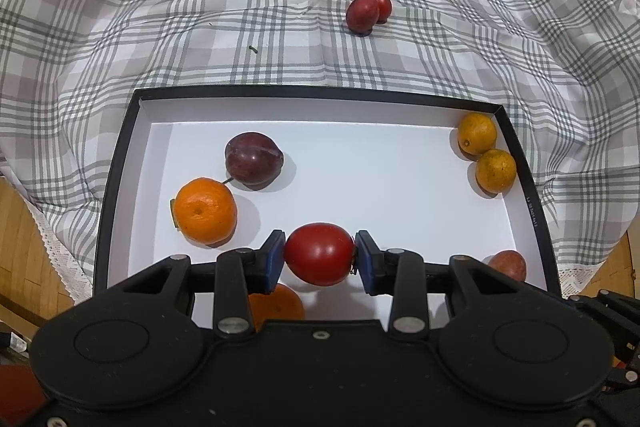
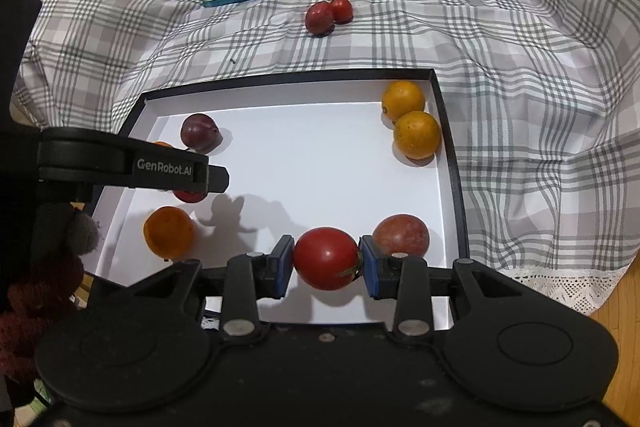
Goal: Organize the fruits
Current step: 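Carry both cherry tomatoes over the white tray and release them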
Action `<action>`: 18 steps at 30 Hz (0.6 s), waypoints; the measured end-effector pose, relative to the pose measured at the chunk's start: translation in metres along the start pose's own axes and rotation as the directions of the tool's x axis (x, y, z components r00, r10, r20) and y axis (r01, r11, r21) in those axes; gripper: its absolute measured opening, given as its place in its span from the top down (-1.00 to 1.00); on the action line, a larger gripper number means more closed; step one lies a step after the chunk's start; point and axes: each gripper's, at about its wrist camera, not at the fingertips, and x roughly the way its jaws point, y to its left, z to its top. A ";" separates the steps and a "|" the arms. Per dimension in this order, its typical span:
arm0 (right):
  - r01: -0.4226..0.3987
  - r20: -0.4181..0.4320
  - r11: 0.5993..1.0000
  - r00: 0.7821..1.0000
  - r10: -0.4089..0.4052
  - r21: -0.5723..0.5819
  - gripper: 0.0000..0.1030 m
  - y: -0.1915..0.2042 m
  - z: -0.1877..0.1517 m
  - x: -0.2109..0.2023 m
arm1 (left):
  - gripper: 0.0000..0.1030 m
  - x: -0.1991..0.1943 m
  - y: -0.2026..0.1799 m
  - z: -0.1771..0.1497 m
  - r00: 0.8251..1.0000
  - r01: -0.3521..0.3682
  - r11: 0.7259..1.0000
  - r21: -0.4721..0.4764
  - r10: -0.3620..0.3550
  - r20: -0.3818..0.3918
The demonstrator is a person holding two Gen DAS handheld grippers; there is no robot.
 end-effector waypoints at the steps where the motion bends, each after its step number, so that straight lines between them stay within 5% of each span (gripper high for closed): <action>1: 0.000 -0.001 1.000 1.000 0.000 -0.002 0.27 0.001 0.000 0.000 | 0.11 -0.001 0.001 0.000 1.000 0.001 1.000 -0.001 -0.001 0.003; 18: -0.002 -0.009 1.000 1.000 0.002 -0.011 0.26 0.000 0.002 0.004 | 0.11 -0.008 0.005 -0.002 0.999 -0.049 0.999 -0.012 0.049 0.009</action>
